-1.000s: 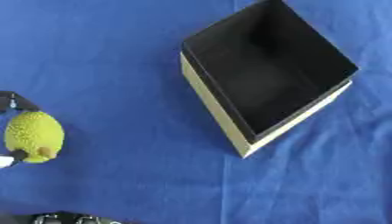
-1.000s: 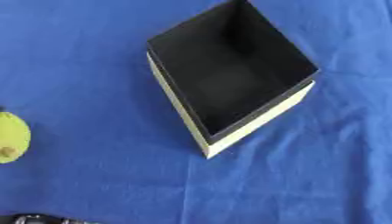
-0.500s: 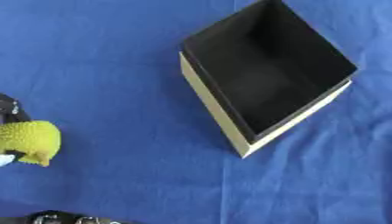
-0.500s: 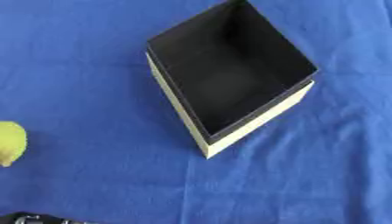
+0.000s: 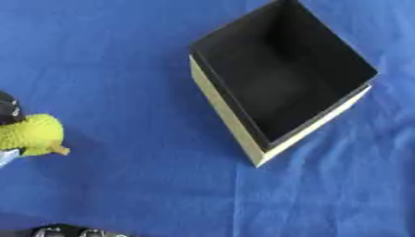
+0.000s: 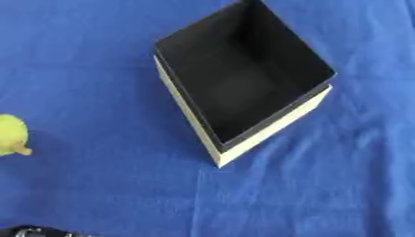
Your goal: Pick up objects on the table and place them in the box.
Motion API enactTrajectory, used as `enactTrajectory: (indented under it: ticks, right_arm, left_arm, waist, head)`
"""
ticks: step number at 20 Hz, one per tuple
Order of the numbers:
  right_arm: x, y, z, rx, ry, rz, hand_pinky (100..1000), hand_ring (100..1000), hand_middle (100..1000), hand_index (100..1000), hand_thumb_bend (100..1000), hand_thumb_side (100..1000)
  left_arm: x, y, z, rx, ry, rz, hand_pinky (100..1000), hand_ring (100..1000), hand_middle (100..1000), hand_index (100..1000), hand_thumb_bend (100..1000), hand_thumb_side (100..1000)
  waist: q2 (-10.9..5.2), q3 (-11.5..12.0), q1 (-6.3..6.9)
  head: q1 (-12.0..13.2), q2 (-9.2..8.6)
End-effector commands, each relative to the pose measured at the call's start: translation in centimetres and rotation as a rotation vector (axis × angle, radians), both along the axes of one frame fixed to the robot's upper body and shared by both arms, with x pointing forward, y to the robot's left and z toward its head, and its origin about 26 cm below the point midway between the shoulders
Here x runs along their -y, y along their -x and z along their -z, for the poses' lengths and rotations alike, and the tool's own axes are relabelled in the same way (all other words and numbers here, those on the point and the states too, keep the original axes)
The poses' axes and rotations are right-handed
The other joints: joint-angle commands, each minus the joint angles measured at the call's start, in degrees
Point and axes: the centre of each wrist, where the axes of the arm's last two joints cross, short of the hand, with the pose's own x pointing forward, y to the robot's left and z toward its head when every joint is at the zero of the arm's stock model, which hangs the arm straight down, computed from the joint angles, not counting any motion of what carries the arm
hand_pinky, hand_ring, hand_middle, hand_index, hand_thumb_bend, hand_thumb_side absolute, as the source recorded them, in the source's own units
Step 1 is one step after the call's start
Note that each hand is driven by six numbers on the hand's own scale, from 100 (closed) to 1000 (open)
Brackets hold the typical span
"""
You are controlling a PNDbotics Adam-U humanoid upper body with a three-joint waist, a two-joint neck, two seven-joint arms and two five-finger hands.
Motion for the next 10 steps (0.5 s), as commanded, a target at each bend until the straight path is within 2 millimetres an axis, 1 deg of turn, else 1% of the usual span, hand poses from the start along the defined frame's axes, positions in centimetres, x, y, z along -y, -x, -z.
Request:
enactTrajectory:
  ticks: [1,6,10]
  right_arm:
    - [0.6,1.0,-1.4,0.035,0.009,0.017,813,776,621,831,100,125]
    - [0.6,0.9,-1.3,0.034,0.006,0.012,814,776,620,831,100,132]
    - [0.3,0.8,-1.3,0.034,0.008,0.006,814,776,620,831,100,125]
  left_arm:
    - [0.6,0.5,-2.0,0.144,-0.044,0.034,201,383,373,437,185,100]
    - [1.3,0.3,-4.1,0.323,-0.059,0.106,183,374,362,421,208,100]
    - [2.4,-0.1,-5.6,0.417,-0.034,0.181,181,370,359,409,203,100]
  waist:
    - [-13.86,0.05,0.10]
    - [-13.96,0.03,0.26]
    - [-14.18,-0.21,0.37]
  head:
    - [-0.22,-0.40]
    - [-0.89,-0.02]
    - [-1.39,0.12]
